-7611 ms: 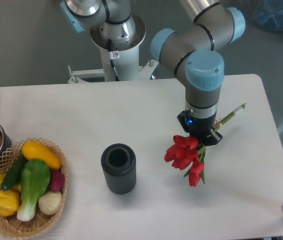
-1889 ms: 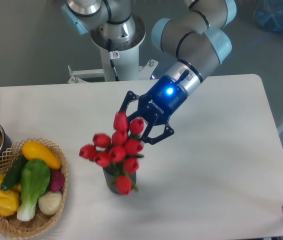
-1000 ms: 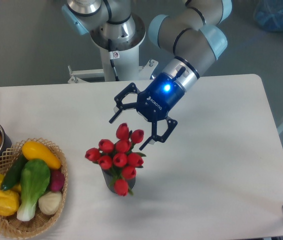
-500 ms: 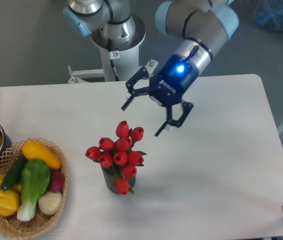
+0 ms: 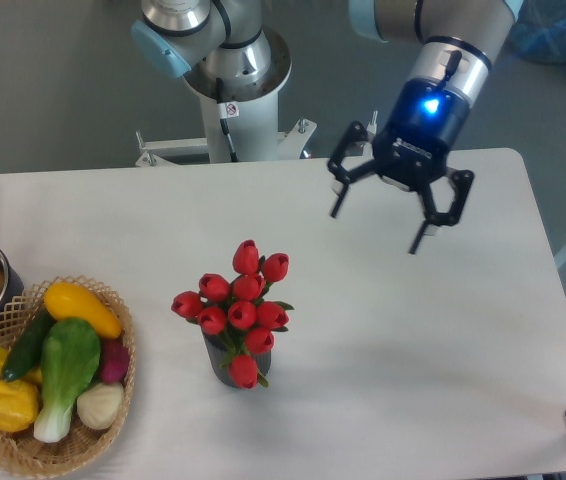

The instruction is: Insert the flowers into the vase

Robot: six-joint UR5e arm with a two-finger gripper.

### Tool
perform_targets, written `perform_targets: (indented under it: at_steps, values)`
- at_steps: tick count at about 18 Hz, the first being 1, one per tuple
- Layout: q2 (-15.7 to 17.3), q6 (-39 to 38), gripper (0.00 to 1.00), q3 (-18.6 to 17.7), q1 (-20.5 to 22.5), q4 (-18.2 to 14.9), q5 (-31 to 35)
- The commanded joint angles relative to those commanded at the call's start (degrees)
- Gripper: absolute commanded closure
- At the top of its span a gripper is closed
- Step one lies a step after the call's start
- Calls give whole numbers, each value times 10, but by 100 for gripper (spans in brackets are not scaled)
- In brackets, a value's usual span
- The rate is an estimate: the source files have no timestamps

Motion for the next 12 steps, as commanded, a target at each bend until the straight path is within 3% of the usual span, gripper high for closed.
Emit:
perform_targets:
  at_steps: [6, 9, 12]
  values:
    - [-61, 114, 0, -6, -28, -3, 254]
    - [-76, 117, 0, -8, -57, -4, 311]
    - [-78, 118, 0, -13, -74, -3, 323]
